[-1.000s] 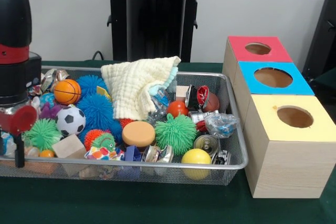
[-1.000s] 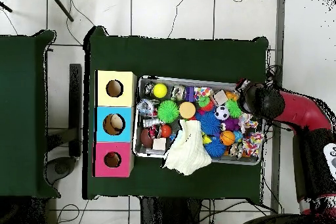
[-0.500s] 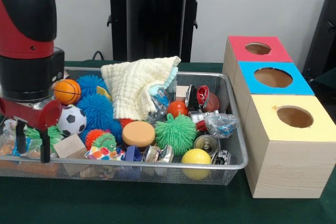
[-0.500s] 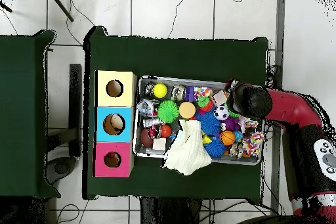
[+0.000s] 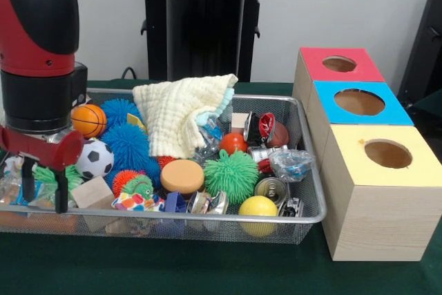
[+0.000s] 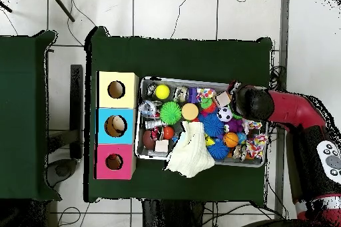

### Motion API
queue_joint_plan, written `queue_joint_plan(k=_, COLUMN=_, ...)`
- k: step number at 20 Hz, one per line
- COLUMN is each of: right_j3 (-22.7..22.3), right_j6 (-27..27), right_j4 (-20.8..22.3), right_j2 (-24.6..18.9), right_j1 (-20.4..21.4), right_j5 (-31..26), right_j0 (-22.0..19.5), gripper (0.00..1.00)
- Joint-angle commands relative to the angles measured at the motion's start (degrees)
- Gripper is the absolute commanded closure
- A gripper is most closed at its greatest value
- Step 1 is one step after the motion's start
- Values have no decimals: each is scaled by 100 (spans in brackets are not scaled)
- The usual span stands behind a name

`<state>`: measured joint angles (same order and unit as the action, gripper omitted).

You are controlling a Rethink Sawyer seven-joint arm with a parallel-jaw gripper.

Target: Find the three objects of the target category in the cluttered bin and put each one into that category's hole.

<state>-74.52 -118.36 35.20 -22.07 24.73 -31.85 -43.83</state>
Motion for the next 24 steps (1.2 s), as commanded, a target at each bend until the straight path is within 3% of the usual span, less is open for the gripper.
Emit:
queue_joint_plan(k=1, right_j3=66, right_j6=1993, right_j4=1009, right_j2=5, right_j1=-1030, right_j5=-327, right_j0=121, gripper=0)
queue_joint_plan(k=5, right_j3=198, right_j6=1472, right_j4=951, right_j2=373, right_j1=-1289, right_j5=-851, right_j0=400, gripper=0)
queue_joint_plan(k=9, right_j3=340, right_j6=724, right_j4=549, right_j2=725, right_j1=-1533, right_j5=-1671, right_j0=721, gripper=0)
queue_joint_plan(k=15, right_j3=30, right_j6=274, right_j4=170, right_j2=891, right_j1=-1432, right_j5=-1892, right_j0=871, gripper=0)
queue_joint_plan(k=20, right_j3=-150, right_j6=498, right_j4=-164, right_j2=984, right_j1=-1284, right_j5=-2412, right_j0=896, gripper=0)
queue_joint_plan(k=24, right_j3=-258, right_j6=1216, right_j4=-47, right_j2=844, right_j1=-1044, right_j5=-2237, right_j0=838, gripper=0)
